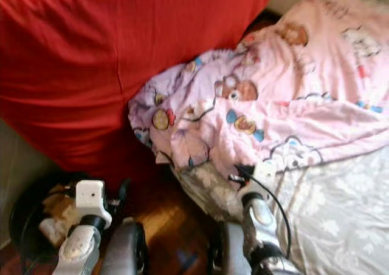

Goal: Clean up the room

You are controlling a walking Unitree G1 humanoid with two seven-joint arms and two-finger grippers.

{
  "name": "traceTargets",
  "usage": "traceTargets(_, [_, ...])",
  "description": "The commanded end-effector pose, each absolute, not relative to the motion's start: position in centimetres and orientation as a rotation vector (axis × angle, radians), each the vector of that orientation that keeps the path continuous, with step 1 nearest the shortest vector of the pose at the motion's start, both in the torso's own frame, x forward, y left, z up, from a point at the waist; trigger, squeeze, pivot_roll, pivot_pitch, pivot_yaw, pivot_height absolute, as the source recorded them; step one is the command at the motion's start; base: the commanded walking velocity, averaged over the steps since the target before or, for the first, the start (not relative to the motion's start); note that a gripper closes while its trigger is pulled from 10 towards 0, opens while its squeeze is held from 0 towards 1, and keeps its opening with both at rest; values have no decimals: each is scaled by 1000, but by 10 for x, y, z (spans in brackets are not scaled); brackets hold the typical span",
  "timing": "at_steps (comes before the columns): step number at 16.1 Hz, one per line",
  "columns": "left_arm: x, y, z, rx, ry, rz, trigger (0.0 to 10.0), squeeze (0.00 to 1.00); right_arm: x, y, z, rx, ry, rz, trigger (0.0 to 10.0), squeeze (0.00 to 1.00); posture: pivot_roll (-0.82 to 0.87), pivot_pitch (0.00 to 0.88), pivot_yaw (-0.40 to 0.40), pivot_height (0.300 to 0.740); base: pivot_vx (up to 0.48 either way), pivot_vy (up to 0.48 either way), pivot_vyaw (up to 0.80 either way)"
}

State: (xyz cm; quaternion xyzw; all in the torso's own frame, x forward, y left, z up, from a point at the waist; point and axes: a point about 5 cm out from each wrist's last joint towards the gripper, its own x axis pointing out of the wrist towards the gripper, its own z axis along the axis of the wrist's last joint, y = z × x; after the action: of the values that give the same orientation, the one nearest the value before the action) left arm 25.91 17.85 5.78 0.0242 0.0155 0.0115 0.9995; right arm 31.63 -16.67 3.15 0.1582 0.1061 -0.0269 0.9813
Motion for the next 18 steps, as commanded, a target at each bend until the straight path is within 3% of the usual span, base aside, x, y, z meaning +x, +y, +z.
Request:
traceTargets(1, [256,181,51,46,52,33,10000,0,313,-170,29,326,211,-64,10000,0,57,140,-6,625,0,0,0])
traceTargets(5, [259,181,46,31,48,28,10000,0,306,-179,26,305,194,-117,10000,0,50,106,3,625,0,0,0])
traceTargets(14, [256,195,32,25,101,58,10000,0,299,-181,19,277,214,-147,10000,0,51,69,19,715,0,0,0])
traceTargets(18, [249,219,10,15,224,136,10000,0,300,-178,21,265,201,-138,10000,0,47,94,15,740,0,0,0])
